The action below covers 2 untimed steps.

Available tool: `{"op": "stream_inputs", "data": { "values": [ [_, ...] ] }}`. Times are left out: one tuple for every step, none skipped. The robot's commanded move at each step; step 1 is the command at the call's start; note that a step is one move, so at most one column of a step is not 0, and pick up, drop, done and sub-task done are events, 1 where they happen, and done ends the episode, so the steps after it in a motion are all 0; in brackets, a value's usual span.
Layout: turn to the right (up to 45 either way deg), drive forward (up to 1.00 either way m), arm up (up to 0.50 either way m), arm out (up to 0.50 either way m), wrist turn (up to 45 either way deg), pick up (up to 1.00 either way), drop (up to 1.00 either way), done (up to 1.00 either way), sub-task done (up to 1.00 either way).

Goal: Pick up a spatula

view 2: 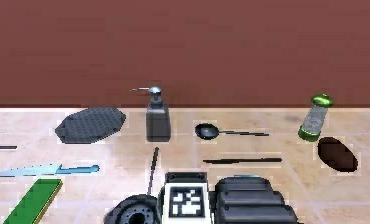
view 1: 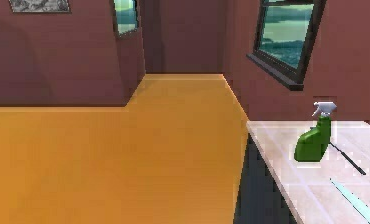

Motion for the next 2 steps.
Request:
{"op": "stream_inputs", "data": {
  "values": [
    [0.0,0.00,0.00,0.00,45.0,0.00,0.00,0.00,0.00],
    [0.0,0.00,0.00,0.00,45.0,0.00,0.00,0.00,0.00]
  ]
}}
